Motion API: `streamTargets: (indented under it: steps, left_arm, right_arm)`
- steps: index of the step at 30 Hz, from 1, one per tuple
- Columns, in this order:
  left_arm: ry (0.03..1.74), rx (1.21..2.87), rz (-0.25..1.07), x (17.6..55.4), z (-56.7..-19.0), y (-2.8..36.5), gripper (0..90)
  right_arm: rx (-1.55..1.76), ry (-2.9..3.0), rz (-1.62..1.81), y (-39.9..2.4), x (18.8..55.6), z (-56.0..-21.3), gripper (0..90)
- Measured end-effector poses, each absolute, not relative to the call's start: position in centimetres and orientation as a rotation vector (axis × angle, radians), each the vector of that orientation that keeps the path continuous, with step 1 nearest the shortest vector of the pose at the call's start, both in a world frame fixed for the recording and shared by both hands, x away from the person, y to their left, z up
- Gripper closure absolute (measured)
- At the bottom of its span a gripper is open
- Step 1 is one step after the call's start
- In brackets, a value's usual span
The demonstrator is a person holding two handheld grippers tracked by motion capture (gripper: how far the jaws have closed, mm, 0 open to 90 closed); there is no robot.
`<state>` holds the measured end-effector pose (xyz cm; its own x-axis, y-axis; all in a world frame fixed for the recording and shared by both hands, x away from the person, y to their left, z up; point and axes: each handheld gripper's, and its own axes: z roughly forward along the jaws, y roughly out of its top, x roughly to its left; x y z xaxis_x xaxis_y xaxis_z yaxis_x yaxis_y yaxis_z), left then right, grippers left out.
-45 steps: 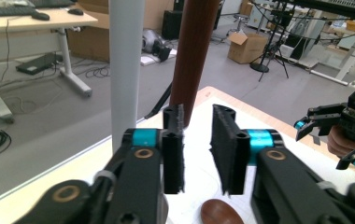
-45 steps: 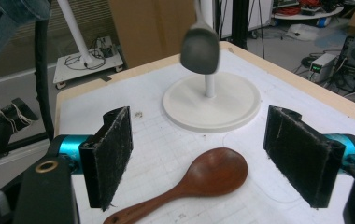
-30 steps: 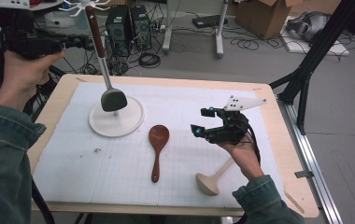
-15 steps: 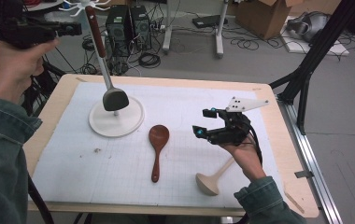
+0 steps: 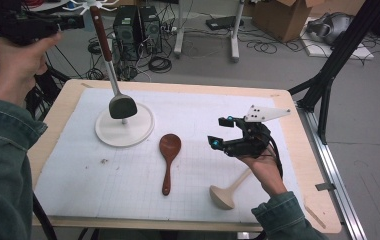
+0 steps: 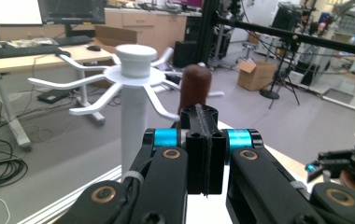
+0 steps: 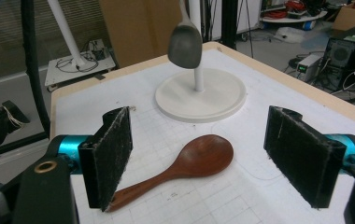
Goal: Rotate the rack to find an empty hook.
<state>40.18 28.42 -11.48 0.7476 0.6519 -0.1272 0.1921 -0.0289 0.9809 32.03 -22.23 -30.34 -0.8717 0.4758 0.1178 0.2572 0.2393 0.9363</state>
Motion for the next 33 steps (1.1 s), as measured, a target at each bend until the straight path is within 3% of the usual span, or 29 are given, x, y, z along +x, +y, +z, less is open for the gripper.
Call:
streamTargets:
  steps: [17, 33]
  left_arm:
    - [0.773, 1.588, 0.456, 42.0, -11.3, 29.9, 89.7]
    - [0.635, 1.618, 0.411, 37.4, -10.9, 28.4, 89.6]
  right_arm:
    - [0.713, 2.309, 1.693, -22.5, 32.6, -30.5, 22.8]
    - [0.729, 2.289, 1.667, -22.9, 32.6, -30.5, 22.5]
